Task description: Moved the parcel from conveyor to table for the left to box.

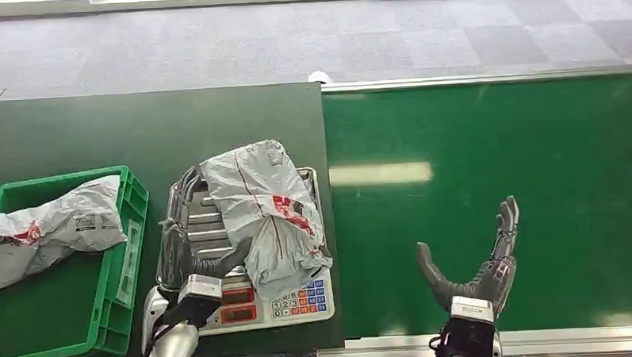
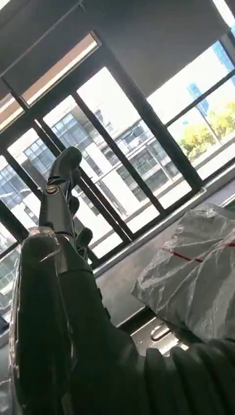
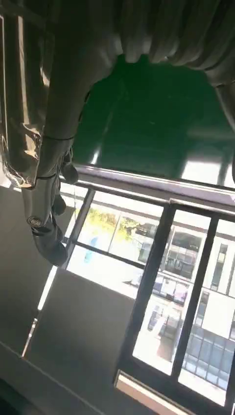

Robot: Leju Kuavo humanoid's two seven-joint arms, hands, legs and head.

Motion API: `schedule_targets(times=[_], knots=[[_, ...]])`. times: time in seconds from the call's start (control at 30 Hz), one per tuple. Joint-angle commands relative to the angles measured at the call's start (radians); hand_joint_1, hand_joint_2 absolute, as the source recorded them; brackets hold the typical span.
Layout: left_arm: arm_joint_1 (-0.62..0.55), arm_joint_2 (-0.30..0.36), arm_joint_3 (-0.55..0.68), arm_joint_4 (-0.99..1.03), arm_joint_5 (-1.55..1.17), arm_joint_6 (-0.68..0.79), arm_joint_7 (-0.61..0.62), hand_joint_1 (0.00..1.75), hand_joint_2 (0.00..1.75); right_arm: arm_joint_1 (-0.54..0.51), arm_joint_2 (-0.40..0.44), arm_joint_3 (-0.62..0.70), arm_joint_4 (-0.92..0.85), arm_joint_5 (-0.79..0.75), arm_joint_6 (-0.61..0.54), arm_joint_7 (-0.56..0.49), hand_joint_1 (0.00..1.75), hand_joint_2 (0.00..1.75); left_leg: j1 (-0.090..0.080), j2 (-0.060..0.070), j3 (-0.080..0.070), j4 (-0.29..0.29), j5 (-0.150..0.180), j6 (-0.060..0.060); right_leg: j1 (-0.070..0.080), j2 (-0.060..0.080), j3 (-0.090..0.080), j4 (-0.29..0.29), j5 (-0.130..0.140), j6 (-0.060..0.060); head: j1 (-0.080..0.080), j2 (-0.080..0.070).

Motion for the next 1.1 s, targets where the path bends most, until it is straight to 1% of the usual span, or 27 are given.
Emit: schedule_targets(times=[0.03, 0.1, 0.13, 0.2, 0.23, 0.33, 0.53, 1.1], knots=[[-0.134, 0.041, -0.066, 0.187, -0.152, 0.053, 0.143, 0.0, 1.75, -0.067, 0.0, 0.039, 0.061, 0.005, 0.04, 0.001, 0.0, 1.75, 0.0, -0.001, 0.001, -0.002, 0.001, 0.001, 0.0, 0.0, 0.002, -0.002, 0.001, 0.0, 0.0, 0.0], [-0.152, 0.035, -0.072, 0.228, -0.2, 0.058, 0.197, 0.0, 1.75, -0.08, -0.001, 0.052, 0.072, 0.001, 0.042, 0.001, 0.0, 1.75, 0.0, -0.001, 0.001, -0.001, 0.0, 0.0, 0.0, 0.0, 0.001, -0.001, 0.0, 0.0, 0.0, 0.0], [-0.152, 0.035, -0.072, 0.228, -0.2, 0.058, 0.197, 0.0, 1.75, -0.08, -0.001, 0.052, 0.072, 0.001, 0.042, 0.001, 0.0, 1.75, 0.0, -0.001, 0.002, -0.002, 0.001, 0.001, 0.0, 0.0, 0.002, -0.002, 0.001, 0.0, 0.0, 0.0], [-0.161, 0.026, -0.079, 0.261, -0.237, 0.05, 0.239, 0.0, 1.75, -0.091, -0.006, 0.064, 0.08, -0.004, 0.036, 0.001, 0.0, 1.75, 0.0, -0.001, 0.002, -0.003, 0.001, 0.001, 0.0, 0.0, 0.003, -0.003, 0.001, 0.0, 0.0, 0.0], [-0.17, 0.026, -0.087, 0.285, -0.29, 0.042, 0.288, 0.0, 1.75, -0.095, -0.006, 0.066, 0.082, -0.008, 0.038, 0.001, 0.0, 1.75, 0.0, -0.001, 0.002, -0.001, 0.001, 0.0, 0.0, 0.0, 0.002, -0.002, 0.001, 0.0, 0.0, 0.0], [-0.208, 0.023, -0.109, 0.375, -0.407, 0.029, 0.38, 0.0, 1.75, -0.107, -0.001, 0.054, 0.096, -0.013, 0.056, 0.001, 0.0, 1.75, 0.0, -0.002, 0.001, -0.002, 0.001, 0.0, 0.0, -0.001, 0.002, -0.002, 0.001, 0.0, 0.0, 0.0], [-0.216, 0.02, -0.108, 0.396, -0.412, 0.037, 0.381, 0.0, 1.75, -0.108, 0.002, 0.052, 0.097, -0.012, 0.058, 0.001, 0.0, 1.75, 0.0, 0.0, 0.001, -0.001, 0.0, 0.0, 0.0, 0.0, 0.001, -0.001, 0.0, 0.0, 0.0, 0.0], [-0.219, 0.023, -0.111, 0.401, -0.431, 0.036, 0.389, 0.0, 1.75, -0.107, 0.003, 0.049, 0.099, -0.008, 0.061, 0.001, 0.0, 1.75, 0.0, 0.0, 0.002, -0.002, 0.0, 0.001, 0.0, 0.001, 0.002, -0.002, 0.001, 0.0, 0.0, 0.0]])
